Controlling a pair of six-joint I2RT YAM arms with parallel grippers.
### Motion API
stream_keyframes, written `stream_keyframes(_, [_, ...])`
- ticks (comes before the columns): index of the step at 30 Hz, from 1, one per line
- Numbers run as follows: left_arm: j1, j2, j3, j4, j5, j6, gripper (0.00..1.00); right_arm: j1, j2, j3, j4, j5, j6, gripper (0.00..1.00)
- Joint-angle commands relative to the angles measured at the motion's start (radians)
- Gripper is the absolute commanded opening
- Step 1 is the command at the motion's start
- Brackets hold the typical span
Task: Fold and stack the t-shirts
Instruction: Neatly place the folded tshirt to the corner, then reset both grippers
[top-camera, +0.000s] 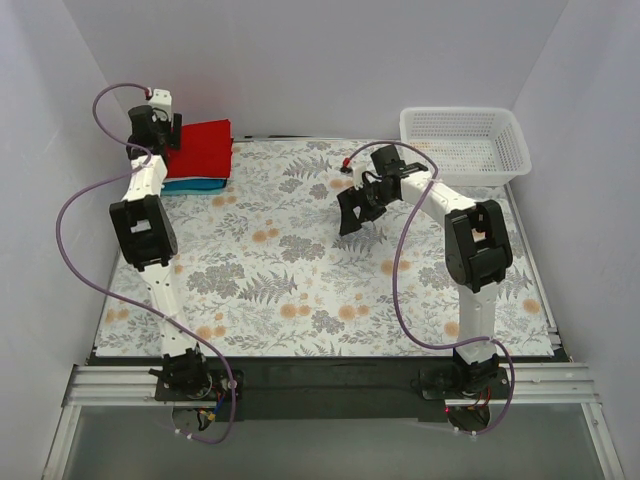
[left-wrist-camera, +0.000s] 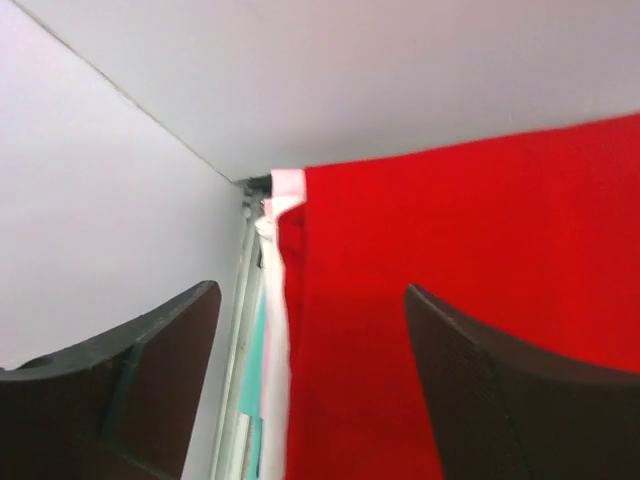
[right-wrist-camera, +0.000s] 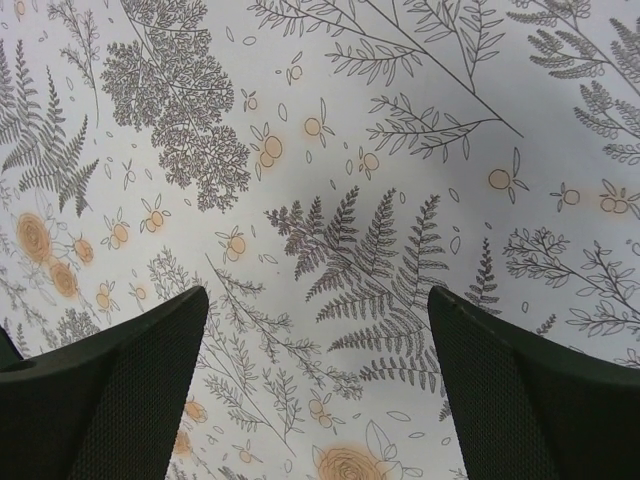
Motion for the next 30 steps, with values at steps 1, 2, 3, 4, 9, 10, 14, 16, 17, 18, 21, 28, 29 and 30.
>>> stream_keyframes(1, [-0.001, -0.08, 0.065, 0.031, 0.003, -0.039, 0.75, -0.032, -0.079, 0.062, -0.015, -0.027, -0.006, 0.98])
stream_keyframes(2, [-0.003, -0.1, 0.082, -0.006, 0.015, -0.059, 0.76, -0.045, -0.093, 0.067, -0.017, -0.027, -0.004, 0.98])
stream_keyframes(3, [-0.015, -0.138, 0.091, -0.07, 0.064, -0.087, 0.76, -0.071, -0.107, 0.071, -0.017, -0.03, -0.002, 0.98])
stream_keyframes(4, [-0.024, -0.165, 0.107, -0.101, 0.075, -0.095, 0.76, -0.086, -0.137, 0.08, -0.02, -0.033, -0.004, 0.98])
stream_keyframes(9, [-0.165, -0.303, 0.098, -0.395, 0.116, -0.104, 0.78, -0.209, -0.231, 0.087, -0.031, -0.027, -0.001, 0.98])
stream_keyframes(10, [-0.193, -0.358, 0.042, -0.426, 0.106, -0.11, 0.79, -0.226, -0.263, 0.085, -0.034, -0.018, -0.002, 0.98])
stream_keyframes(14, [-0.313, -0.516, -0.143, -0.463, 0.07, -0.251, 0.8, -0.315, -0.349, 0.041, -0.039, 0.002, -0.001, 0.98])
stream_keyframes(16, [-0.345, -0.556, -0.186, -0.517, 0.121, -0.349, 0.81, -0.353, -0.403, 0.012, -0.042, 0.002, -0.007, 0.98])
stream_keyframes(17, [-0.351, -0.588, -0.233, -0.549, 0.179, -0.388, 0.81, -0.361, -0.423, -0.034, -0.045, 0.01, -0.015, 0.98])
stream_keyframes(18, [-0.359, -0.605, -0.259, -0.561, 0.208, -0.414, 0.81, -0.361, -0.444, -0.062, -0.045, 0.019, -0.022, 0.98])
stream_keyframes(21, [-0.362, -0.695, -0.452, -0.537, 0.297, -0.484, 0.82, -0.361, -0.533, -0.207, -0.04, 0.031, -0.051, 0.98])
stream_keyframes(28, [-0.366, -0.915, -0.857, -0.435, 0.305, -0.478, 0.83, -0.361, -0.716, -0.494, -0.023, 0.051, -0.105, 0.98])
stream_keyframes(29, [-0.366, -0.933, -0.884, -0.428, 0.302, -0.477, 0.83, -0.361, -0.73, -0.513, -0.02, 0.047, -0.105, 0.98])
stream_keyframes(30, [-0.366, -0.952, -0.904, -0.422, 0.297, -0.474, 0.83, -0.361, -0.743, -0.524, -0.017, 0.041, -0.098, 0.98])
